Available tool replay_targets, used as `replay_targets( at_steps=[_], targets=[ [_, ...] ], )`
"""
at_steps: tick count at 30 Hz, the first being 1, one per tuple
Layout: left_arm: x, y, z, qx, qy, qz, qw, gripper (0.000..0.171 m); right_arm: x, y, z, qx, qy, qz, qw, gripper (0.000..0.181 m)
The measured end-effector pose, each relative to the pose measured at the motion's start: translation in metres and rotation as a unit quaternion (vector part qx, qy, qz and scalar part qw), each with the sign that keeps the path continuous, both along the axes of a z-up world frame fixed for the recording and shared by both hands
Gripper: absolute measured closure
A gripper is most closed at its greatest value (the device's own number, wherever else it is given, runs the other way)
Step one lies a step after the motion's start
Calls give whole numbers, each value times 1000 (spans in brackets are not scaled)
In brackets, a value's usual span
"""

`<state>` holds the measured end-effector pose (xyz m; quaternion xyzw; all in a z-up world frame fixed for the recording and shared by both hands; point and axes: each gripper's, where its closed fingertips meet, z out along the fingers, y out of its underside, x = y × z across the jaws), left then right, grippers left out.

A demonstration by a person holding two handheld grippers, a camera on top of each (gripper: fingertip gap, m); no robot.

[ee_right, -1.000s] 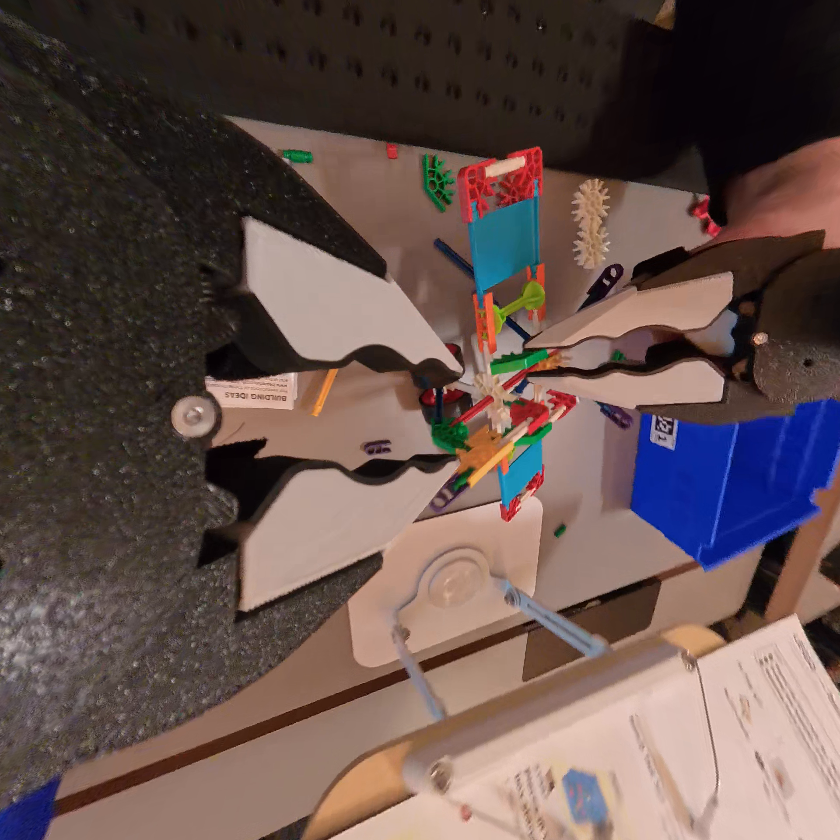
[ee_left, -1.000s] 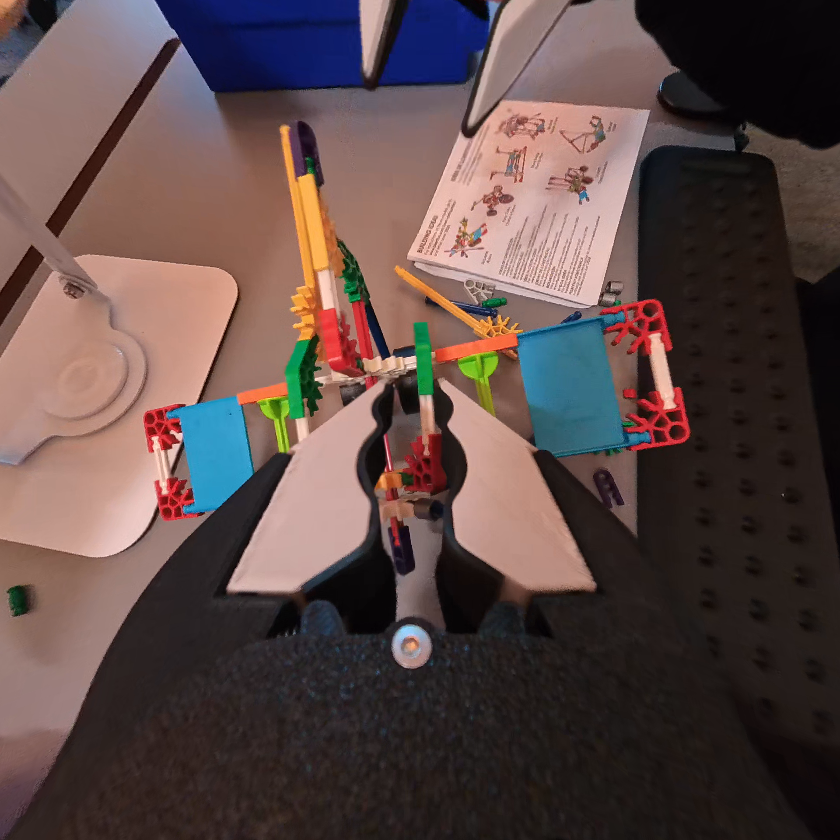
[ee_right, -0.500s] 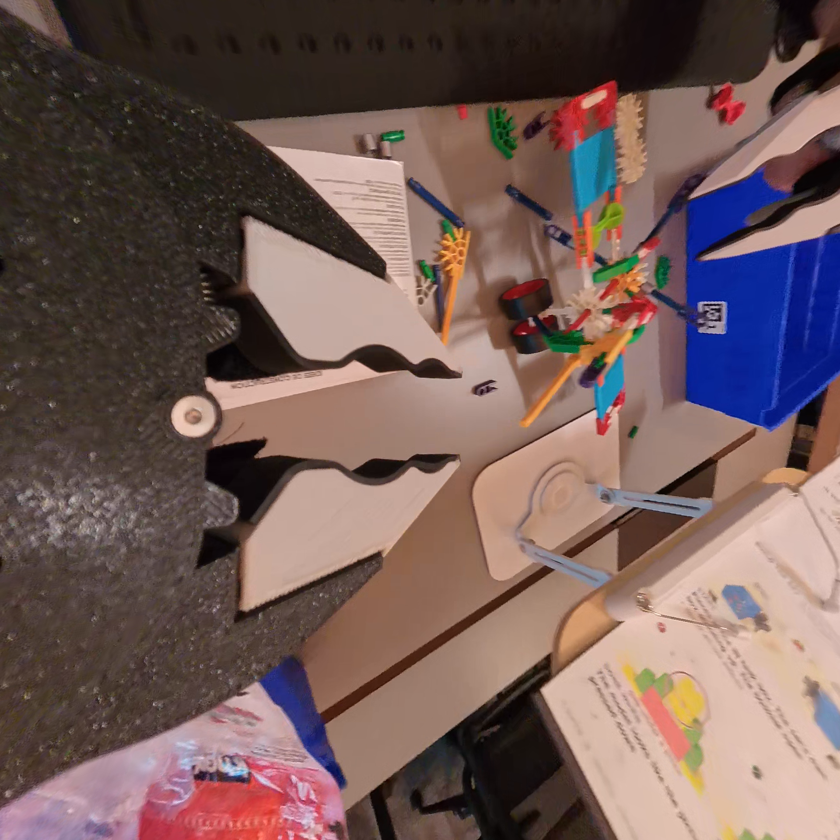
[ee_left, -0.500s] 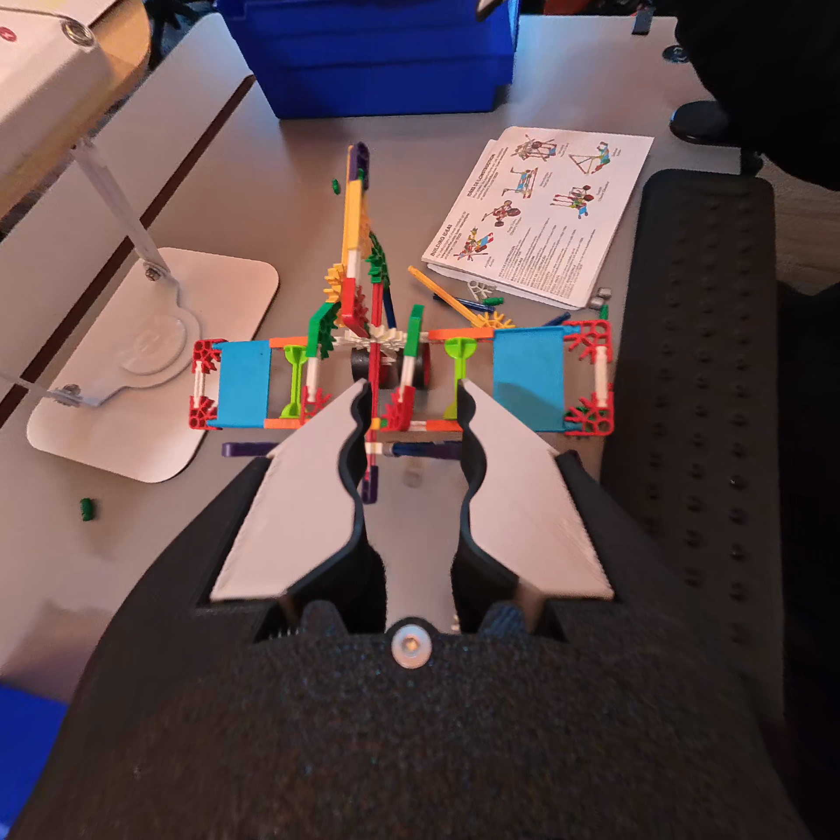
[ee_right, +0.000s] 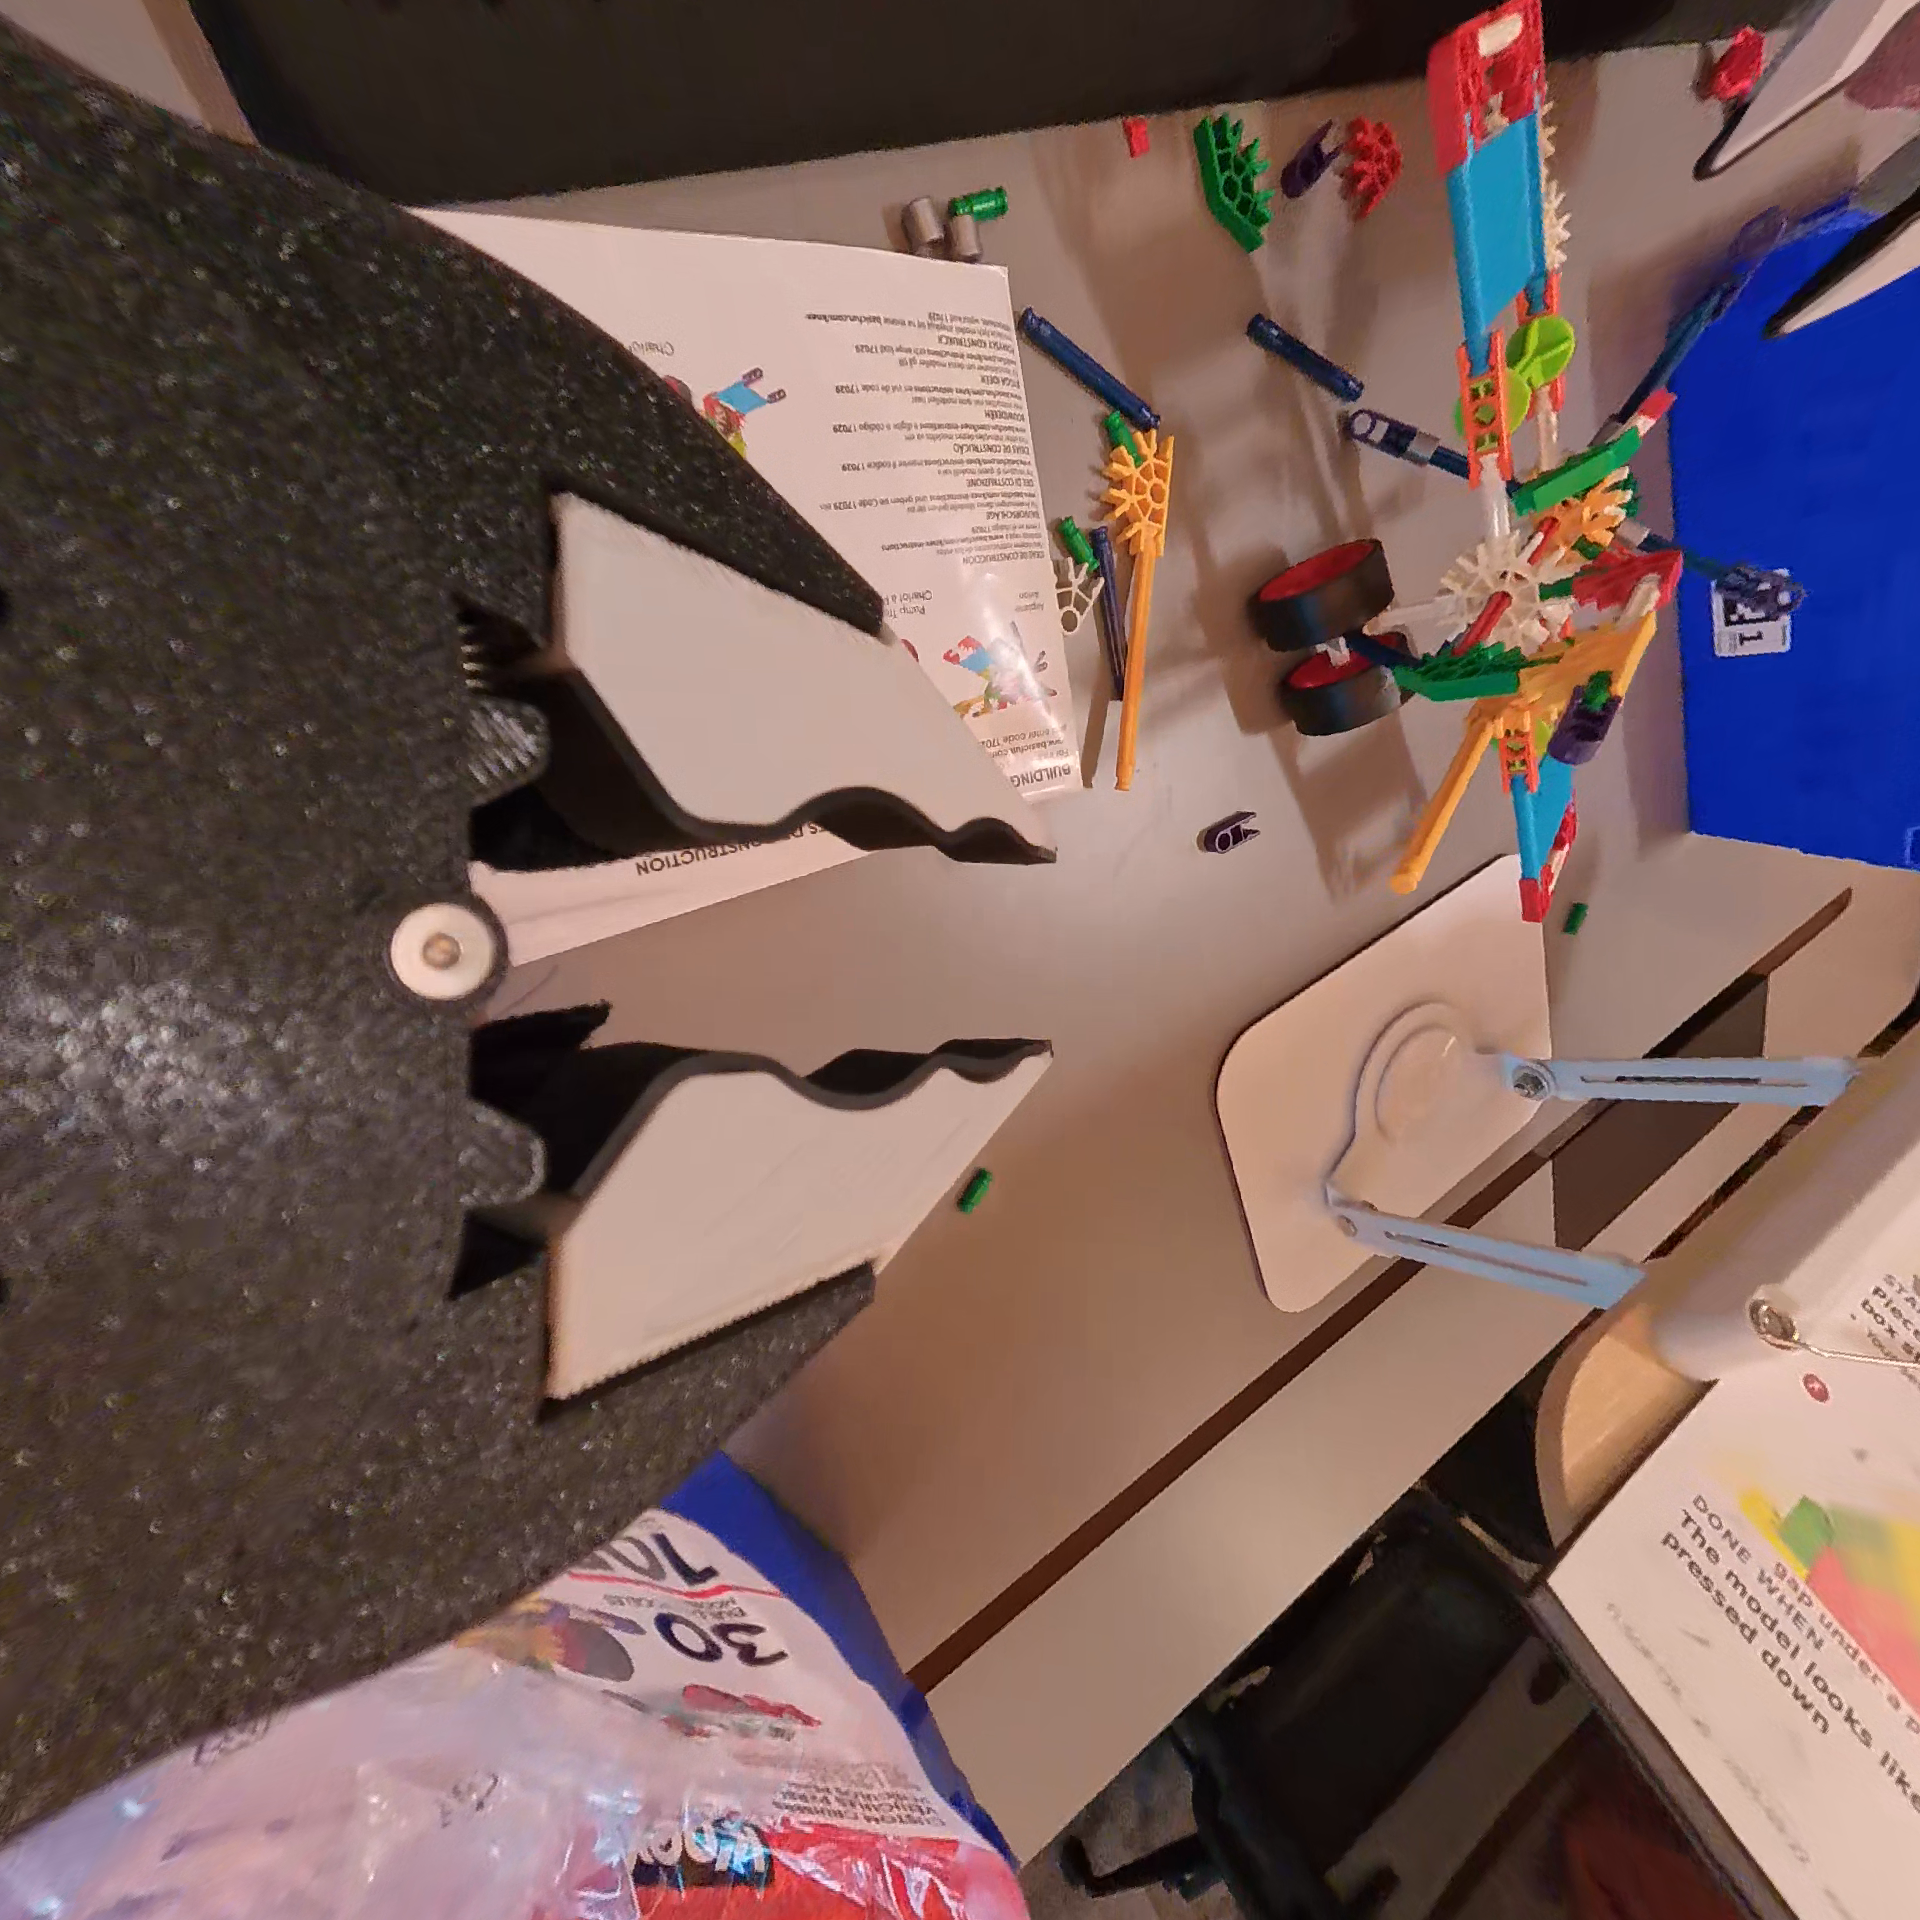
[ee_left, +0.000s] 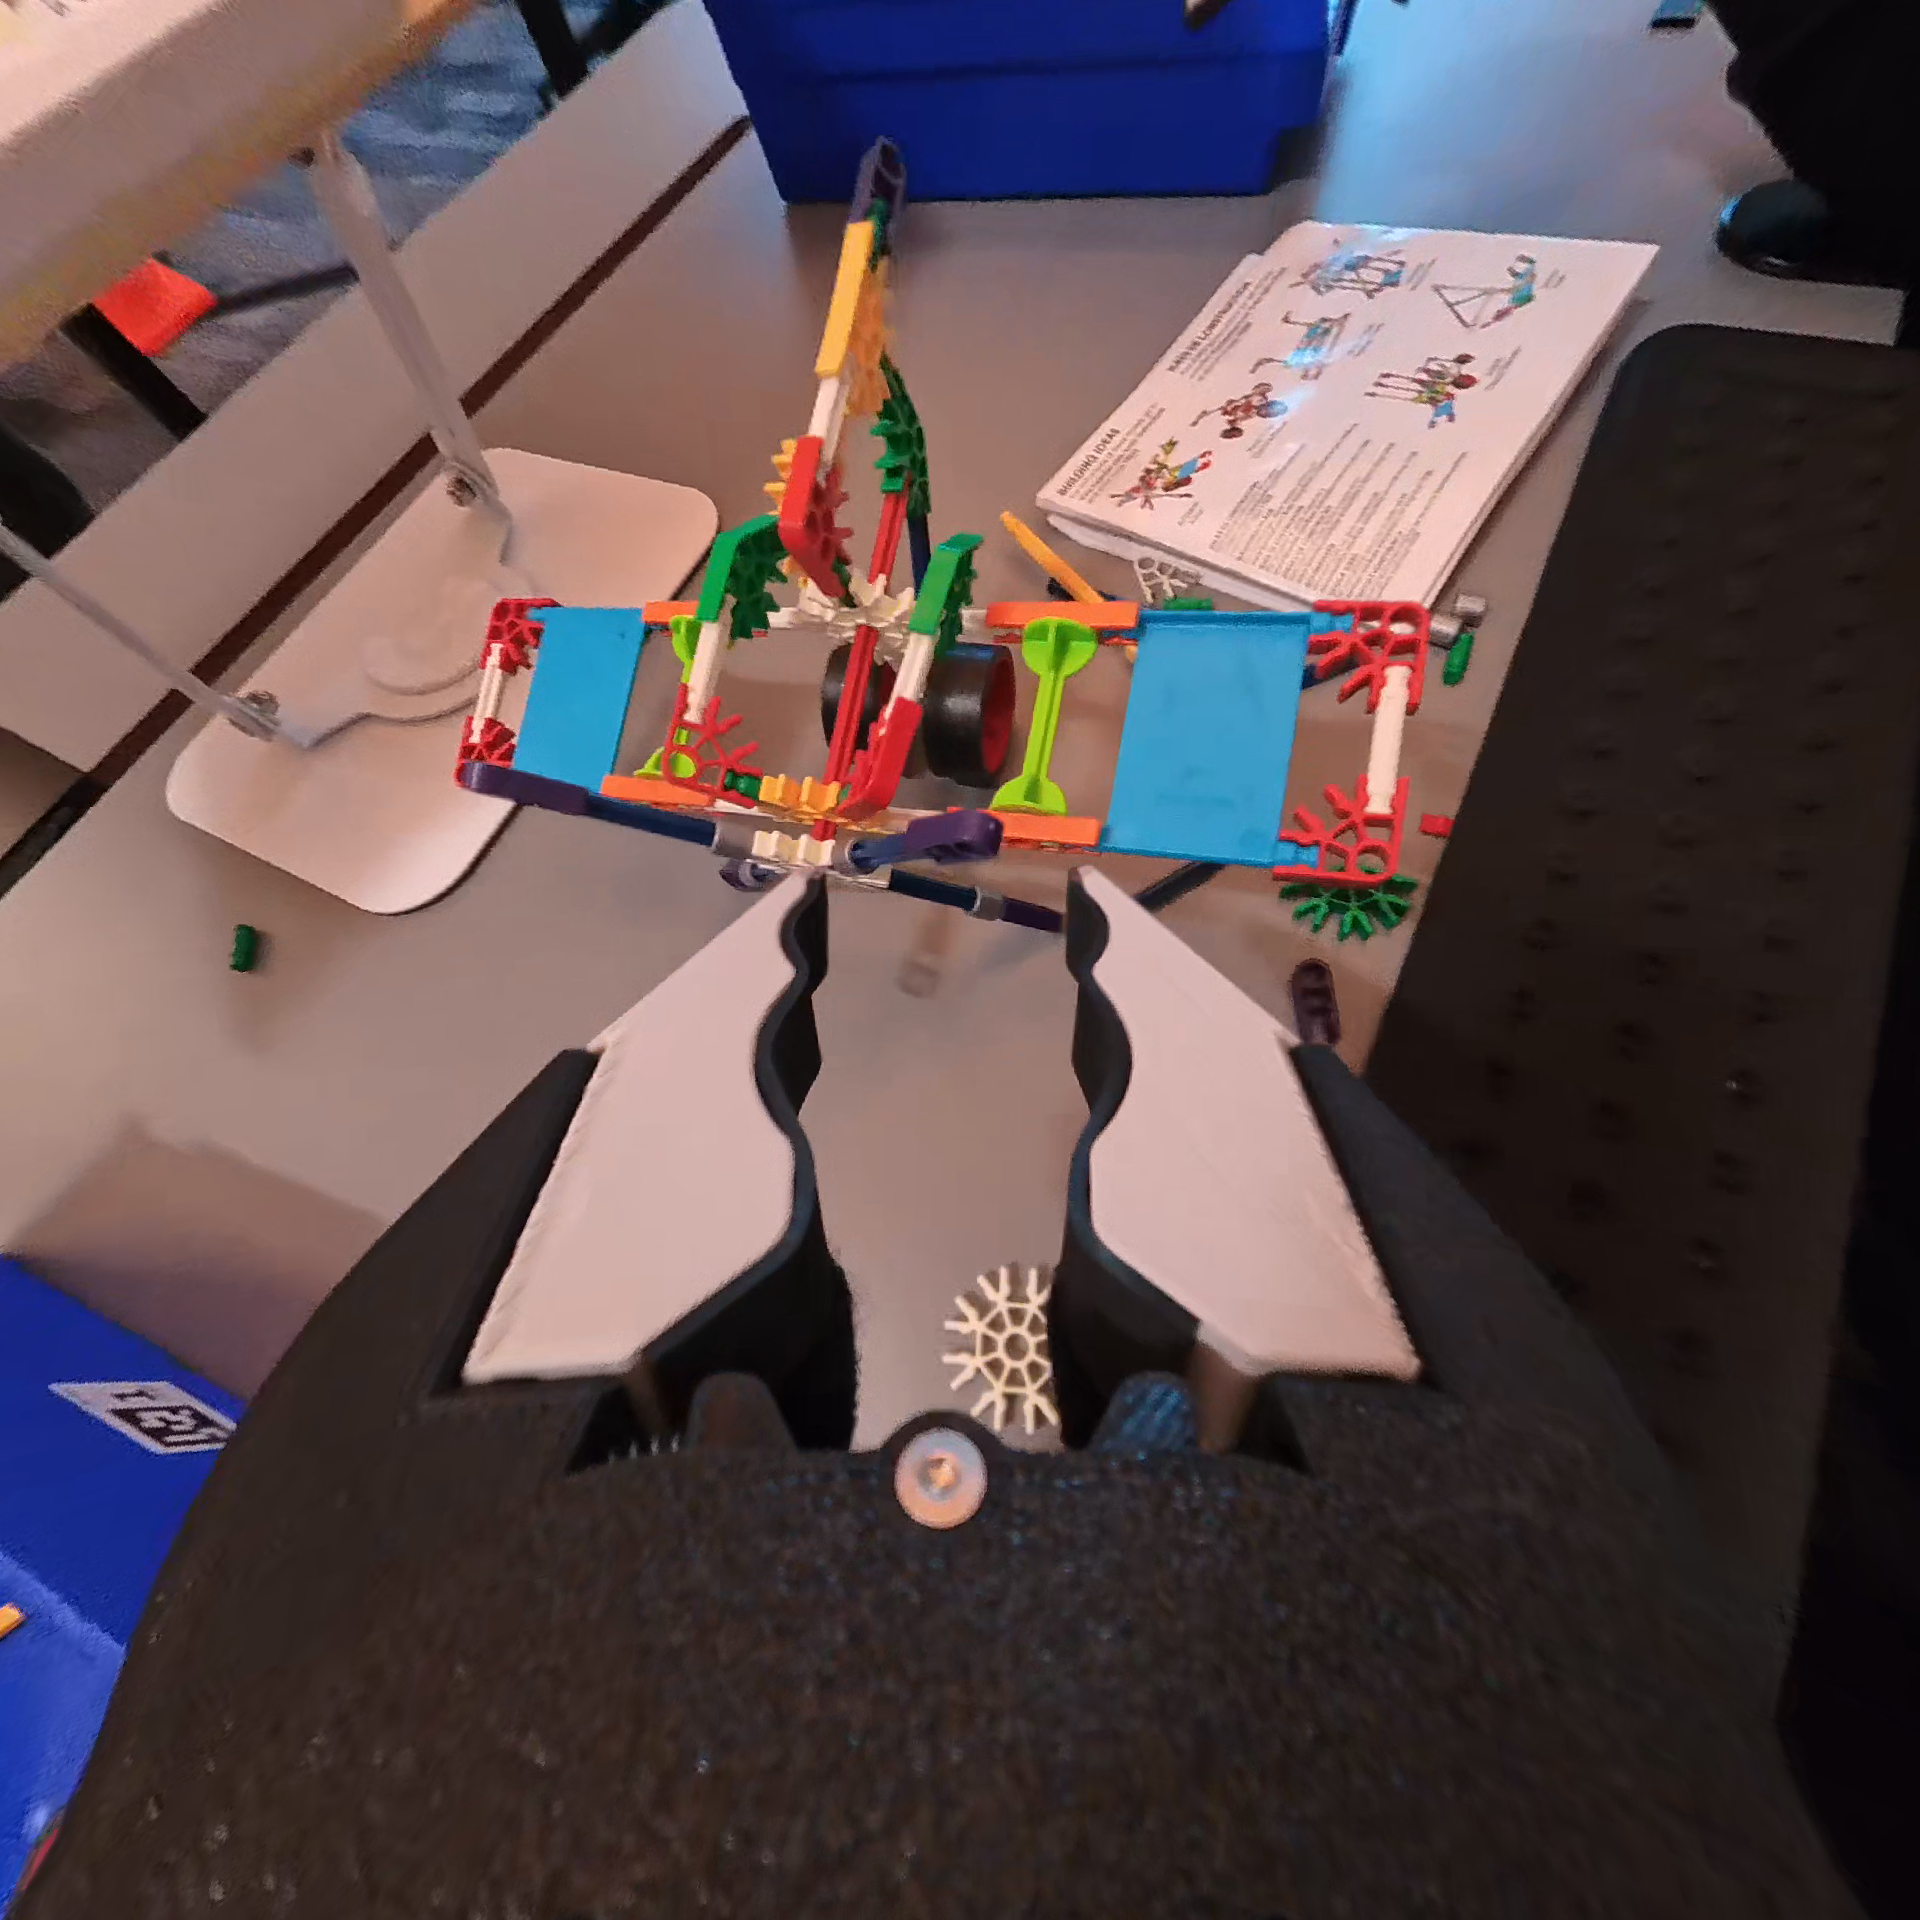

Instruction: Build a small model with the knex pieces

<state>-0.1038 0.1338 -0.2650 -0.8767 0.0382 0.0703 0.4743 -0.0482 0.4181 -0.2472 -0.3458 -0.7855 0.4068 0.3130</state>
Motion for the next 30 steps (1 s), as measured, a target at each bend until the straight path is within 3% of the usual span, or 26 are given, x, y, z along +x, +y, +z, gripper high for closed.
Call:
replay_targets(
  at_steps=[8,12,19,25,27,30],
  targets=[
    [-12,9,-11,14,-13,11,1000,127,-14,-6,-13,13,5,-8,1000,148],
    [-14,17,-16,7,-10,9,1000,132,-18,-17,-5,-4,26,-2,1000,148],
    [-11,28,-13,8,4,-4,1000,171,-18,-45,-11,27,31,32,999,148],
    [0,30,-10,-11,0,-28,1000,171,-15,-52,-16,21,22,41,999,148],
    [4,27,-10,-17,-7,-27,999,143,-14,-52,-19,20,16,44,999,147],
    [8,28,-9,-14,9,-31,999,134,-14,-51,-22,18,11,45,999,147]
  ],
)
